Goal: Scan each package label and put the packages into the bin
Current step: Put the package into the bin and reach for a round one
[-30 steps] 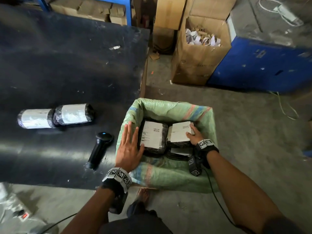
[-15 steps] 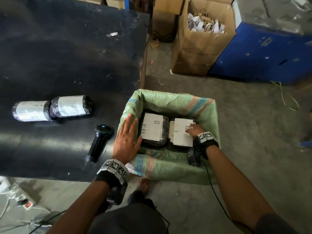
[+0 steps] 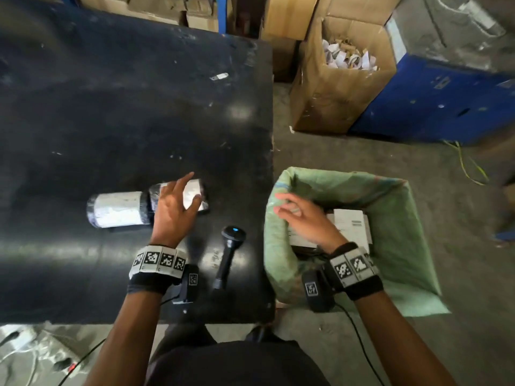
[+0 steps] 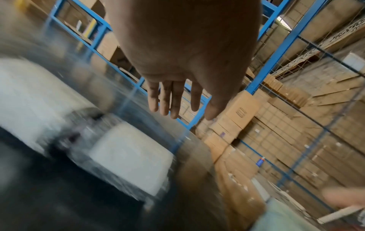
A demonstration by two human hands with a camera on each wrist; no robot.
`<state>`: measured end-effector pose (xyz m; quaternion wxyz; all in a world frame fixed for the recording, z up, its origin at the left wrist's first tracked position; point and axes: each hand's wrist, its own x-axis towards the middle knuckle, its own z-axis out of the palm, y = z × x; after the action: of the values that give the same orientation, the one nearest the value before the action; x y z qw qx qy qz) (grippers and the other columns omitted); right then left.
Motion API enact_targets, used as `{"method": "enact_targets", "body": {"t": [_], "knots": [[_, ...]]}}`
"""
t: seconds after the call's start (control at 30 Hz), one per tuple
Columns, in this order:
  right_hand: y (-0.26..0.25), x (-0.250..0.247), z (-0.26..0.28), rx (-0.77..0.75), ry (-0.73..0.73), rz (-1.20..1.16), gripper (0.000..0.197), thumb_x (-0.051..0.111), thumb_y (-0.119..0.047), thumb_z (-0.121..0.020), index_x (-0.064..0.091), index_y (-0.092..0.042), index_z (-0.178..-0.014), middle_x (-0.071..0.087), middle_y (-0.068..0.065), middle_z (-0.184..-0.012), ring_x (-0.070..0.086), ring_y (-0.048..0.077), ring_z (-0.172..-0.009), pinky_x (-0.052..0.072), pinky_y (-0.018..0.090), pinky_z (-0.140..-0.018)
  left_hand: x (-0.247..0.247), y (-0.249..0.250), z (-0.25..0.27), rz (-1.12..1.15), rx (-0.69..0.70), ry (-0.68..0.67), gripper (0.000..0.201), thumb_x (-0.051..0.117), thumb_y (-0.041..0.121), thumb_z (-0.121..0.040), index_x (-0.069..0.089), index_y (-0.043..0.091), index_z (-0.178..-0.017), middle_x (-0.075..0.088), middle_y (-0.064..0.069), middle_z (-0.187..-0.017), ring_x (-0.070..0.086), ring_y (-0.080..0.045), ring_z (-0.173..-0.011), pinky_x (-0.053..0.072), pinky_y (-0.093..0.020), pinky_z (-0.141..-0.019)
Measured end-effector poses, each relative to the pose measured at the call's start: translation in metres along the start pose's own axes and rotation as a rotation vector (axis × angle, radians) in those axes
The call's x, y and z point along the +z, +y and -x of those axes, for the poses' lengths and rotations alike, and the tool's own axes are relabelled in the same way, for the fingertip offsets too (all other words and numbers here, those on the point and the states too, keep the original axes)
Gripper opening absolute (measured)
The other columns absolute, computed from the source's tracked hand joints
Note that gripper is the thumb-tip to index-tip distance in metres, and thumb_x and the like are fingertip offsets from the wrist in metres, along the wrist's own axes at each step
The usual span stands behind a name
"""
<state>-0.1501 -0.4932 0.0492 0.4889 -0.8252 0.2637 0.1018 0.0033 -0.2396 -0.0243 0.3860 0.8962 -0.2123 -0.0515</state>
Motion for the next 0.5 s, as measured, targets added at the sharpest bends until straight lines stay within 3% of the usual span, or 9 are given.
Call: {"method": "enact_targets", "body": {"t": [0.07,0.13,0.23,0.3,0.37,0.43,0.5], "knots": [[-0.008,0.046,-0.004,0.065,-0.036,0.009,0.043,0.062,-0.040,-0.091,0.056,-0.028,-0.133,0.071,0.004,-0.110,0.066,0.013,-0.102,0.045,0.025,-0.097,-0.032,-0.035,-0.007,-0.032,-0.019,0.009,0.062,0.058,0.031,-0.085,0.055,0.008,-0.142,0.064,-0.025,-0.117,0.055,-0.045,-0.113,0.044,-0.051,-0.099],[-0.010,0.091,-0.011,0.180,-0.069,0.003,0.053,0.060,-0.045,-0.091,0.048,-0.029,-0.139,0.071,0.004,-0.107,0.066,0.019,-0.103,0.045,0.032,-0.103,-0.061,-0.076,-0.010,-0.062,-0.035,0.033,0.062,0.063,0.030,-0.086,0.055,0.008,-0.143,0.063,-0.025,-0.121,0.055,-0.045,-0.115,0.044,-0.052,-0.099],[-0.009,0.144,-0.022,0.332,0.029,0.065,0.067,0.057,-0.049,-0.091,0.034,-0.023,-0.148,0.063,0.007,-0.120,0.056,0.026,-0.123,0.037,0.032,-0.109,-0.093,-0.136,-0.013,-0.144,-0.080,-0.003,0.071,0.077,0.035,-0.084,0.051,0.017,-0.147,0.056,-0.024,-0.135,0.050,-0.045,-0.125,0.043,-0.055,-0.104],[-0.010,0.167,-0.025,0.380,0.158,0.154,0.073,0.052,-0.051,-0.093,0.026,-0.019,-0.152,0.042,0.015,-0.149,0.040,0.029,-0.139,0.028,0.034,-0.114,-0.109,-0.178,-0.015,-0.144,-0.132,-0.072,0.085,0.083,0.040,-0.078,0.045,0.023,-0.152,0.048,-0.025,-0.147,0.041,-0.045,-0.139,0.038,-0.056,-0.112],[-0.010,0.182,-0.025,0.442,0.219,0.266,0.075,0.043,-0.056,-0.094,0.014,-0.025,-0.155,0.026,0.016,-0.158,0.037,0.034,-0.140,0.027,0.041,-0.114,-0.122,-0.216,-0.021,-0.129,-0.183,-0.177,0.104,0.083,0.056,-0.069,0.032,0.034,-0.157,0.039,-0.021,-0.157,0.029,-0.041,-0.149,0.031,-0.056,-0.119],[-0.012,0.192,-0.023,0.470,0.249,0.256,0.074,0.039,-0.058,-0.094,0.008,-0.029,-0.155,0.024,0.015,-0.159,0.041,0.036,-0.137,0.030,0.043,-0.113,-0.131,-0.245,-0.029,-0.102,-0.182,-0.283,0.115,0.071,0.074,-0.060,0.018,0.045,-0.158,0.043,-0.016,-0.156,0.027,-0.037,-0.151,0.027,-0.055,-0.121],[-0.012,0.204,-0.022,0.455,0.302,0.114,0.070,0.042,-0.048,-0.098,0.012,-0.022,-0.156,0.028,0.016,-0.158,0.042,0.037,-0.136,0.031,0.040,-0.111,-0.135,-0.262,-0.037,-0.028,-0.175,-0.354,0.118,0.075,0.072,-0.059,0.016,0.046,-0.158,0.053,-0.015,-0.146,0.039,-0.038,-0.143,0.032,-0.056,-0.118]]}}
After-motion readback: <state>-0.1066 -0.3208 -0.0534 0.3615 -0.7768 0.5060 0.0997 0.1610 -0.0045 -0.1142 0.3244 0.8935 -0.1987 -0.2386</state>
